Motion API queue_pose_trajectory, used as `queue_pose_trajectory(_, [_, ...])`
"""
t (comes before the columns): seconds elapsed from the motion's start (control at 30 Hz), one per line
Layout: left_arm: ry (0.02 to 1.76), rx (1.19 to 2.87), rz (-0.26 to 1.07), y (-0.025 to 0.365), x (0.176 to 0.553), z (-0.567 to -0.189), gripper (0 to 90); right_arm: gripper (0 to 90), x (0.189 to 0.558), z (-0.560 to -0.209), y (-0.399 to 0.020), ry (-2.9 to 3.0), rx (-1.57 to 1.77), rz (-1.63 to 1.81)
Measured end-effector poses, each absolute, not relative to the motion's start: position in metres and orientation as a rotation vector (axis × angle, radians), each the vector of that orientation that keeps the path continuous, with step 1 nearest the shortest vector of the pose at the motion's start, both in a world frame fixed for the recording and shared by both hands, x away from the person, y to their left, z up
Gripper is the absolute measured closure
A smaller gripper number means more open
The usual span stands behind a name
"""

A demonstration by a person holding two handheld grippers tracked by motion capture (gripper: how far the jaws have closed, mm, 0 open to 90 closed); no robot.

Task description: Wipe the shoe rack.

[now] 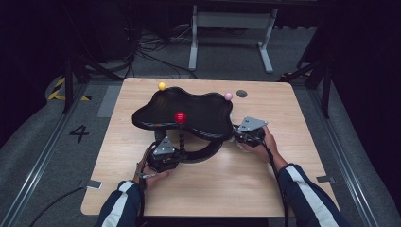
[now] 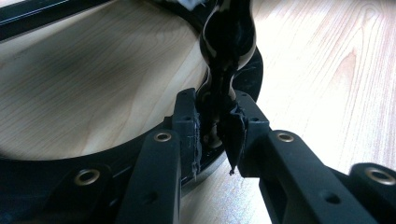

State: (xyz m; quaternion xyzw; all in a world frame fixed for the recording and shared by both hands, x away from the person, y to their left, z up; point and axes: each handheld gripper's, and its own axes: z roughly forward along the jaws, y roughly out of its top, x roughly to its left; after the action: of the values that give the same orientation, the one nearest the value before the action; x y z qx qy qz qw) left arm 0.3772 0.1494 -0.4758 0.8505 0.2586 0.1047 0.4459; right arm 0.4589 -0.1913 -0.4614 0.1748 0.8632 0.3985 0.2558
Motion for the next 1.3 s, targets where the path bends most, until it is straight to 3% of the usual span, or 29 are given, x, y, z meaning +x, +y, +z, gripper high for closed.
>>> queue_pose_trajectory(0.37, [0.633, 2.105, 0.262, 0.143, 0.372, -0.477, 74.5, 73.6, 0.444, -0.473, -0.185, 2.486, 0.400, 1.050])
queue_pose_trajectory(0.9, [0.629, 2.106, 0.251, 0.121, 0.360, -0.477, 74.3, 72.8, 0.385, -0.467, -0.153, 2.644, 0.147, 1.147])
queue_pose_trajectory(1.3, [0.599, 2.150, 0.251, 0.119, 0.356, -0.474, 69.8, 75.5, 0.393, -0.467, -0.156, 2.498, 0.268, 1.029])
